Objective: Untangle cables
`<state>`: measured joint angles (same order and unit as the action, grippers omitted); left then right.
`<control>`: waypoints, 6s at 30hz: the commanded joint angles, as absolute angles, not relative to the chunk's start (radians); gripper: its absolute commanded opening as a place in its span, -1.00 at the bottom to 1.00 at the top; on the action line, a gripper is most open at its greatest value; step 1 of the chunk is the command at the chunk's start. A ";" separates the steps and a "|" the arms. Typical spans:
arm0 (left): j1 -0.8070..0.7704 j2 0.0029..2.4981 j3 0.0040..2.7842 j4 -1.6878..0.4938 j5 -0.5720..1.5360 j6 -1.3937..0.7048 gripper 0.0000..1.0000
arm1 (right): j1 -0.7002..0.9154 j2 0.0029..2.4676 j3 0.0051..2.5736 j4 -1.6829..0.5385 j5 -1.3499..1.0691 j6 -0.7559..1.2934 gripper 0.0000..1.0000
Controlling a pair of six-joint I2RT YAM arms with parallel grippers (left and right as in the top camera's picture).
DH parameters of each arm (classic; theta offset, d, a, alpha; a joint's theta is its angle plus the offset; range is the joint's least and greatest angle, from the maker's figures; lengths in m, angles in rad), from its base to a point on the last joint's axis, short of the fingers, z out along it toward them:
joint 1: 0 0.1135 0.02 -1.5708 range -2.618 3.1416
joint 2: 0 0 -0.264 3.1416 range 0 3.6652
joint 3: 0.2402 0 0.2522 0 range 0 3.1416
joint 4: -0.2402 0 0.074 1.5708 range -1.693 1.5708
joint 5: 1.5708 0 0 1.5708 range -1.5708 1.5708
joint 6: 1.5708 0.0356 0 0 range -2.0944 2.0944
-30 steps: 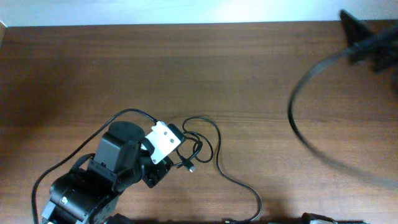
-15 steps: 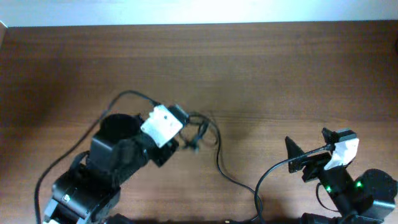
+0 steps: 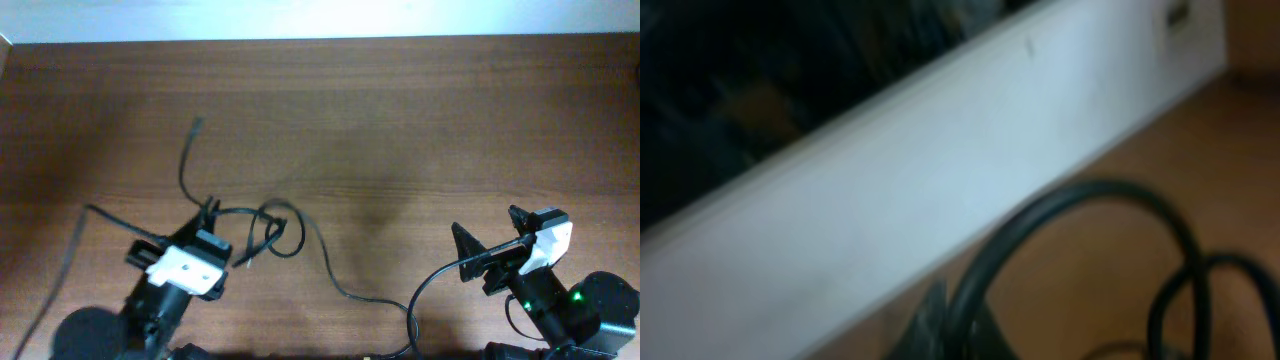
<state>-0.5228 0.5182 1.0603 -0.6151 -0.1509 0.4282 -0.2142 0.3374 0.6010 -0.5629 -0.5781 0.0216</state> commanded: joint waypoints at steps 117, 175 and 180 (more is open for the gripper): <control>-0.421 1.296 0.826 0.361 1.247 0.144 0.98 | 0.456 1.419 1.972 -1.447 -0.071 -0.037 -0.92; 0.153 1.241 1.184 0.983 1.420 -0.724 -1.00 | 0.352 1.396 2.516 -1.699 -0.120 -0.063 0.98; 0.151 1.246 1.378 0.755 1.162 -0.611 -1.00 | 0.352 1.411 2.516 -1.699 -0.175 -0.062 0.98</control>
<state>0.1543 1.2392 1.3575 0.8795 1.3685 -0.6994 0.3584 1.4258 2.5153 -1.6924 -0.1238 -0.0746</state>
